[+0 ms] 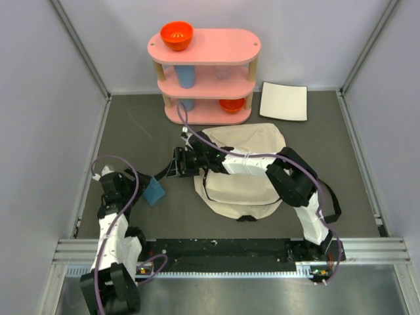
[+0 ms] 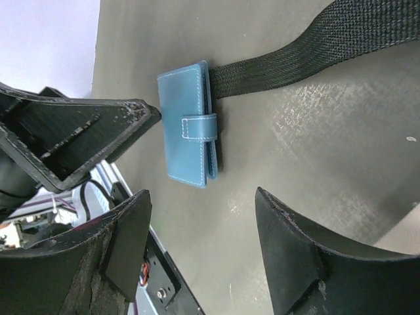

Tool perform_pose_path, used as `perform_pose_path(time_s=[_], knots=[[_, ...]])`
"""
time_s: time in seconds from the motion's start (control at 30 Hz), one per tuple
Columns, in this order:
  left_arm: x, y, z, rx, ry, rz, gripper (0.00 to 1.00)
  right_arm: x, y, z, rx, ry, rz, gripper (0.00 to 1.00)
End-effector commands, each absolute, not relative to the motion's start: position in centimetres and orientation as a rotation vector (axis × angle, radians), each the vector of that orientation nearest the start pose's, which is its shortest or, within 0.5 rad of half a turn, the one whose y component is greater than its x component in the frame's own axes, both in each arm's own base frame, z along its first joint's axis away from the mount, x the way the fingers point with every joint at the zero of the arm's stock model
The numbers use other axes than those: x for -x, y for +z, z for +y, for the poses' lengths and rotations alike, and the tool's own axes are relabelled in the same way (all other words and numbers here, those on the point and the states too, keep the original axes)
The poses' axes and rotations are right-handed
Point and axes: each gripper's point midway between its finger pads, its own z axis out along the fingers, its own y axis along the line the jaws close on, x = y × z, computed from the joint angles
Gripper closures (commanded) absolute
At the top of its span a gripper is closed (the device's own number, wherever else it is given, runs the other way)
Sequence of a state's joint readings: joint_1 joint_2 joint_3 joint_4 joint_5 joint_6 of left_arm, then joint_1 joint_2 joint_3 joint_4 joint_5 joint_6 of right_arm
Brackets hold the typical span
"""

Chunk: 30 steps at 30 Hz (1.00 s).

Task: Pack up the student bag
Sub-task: Pick up the personal item from the center of the board.

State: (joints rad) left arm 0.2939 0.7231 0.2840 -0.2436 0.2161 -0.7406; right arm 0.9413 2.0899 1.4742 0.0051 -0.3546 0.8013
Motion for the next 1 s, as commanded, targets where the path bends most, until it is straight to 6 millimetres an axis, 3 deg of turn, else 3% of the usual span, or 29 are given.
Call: perform_pose_path(time_s=[0.0, 0.13, 0.53, 0.97], knots=[[-26.0, 6.4, 0.0, 1.011, -0.576, 1.988, 0.18, -25.3, 10.5, 52.6, 0.412, 1.397, 2.406, 0.37], [-26.5, 5.7, -0.3, 1.021, -0.600, 2.031, 0.32, -24.9, 9.6, 53.0, 0.407, 1.422, 2.433, 0.37], [-25.8, 5.2, -1.2, 0.981, -0.644, 2.065, 0.28, -24.3, 7.0, 54.0, 0.401, 1.425, 2.471, 0.33], [-25.3, 4.4, -2.1, 0.961, -0.690, 2.079, 0.32, -23.5, 5.4, 54.9, 0.394, 1.453, 2.501, 0.38]])
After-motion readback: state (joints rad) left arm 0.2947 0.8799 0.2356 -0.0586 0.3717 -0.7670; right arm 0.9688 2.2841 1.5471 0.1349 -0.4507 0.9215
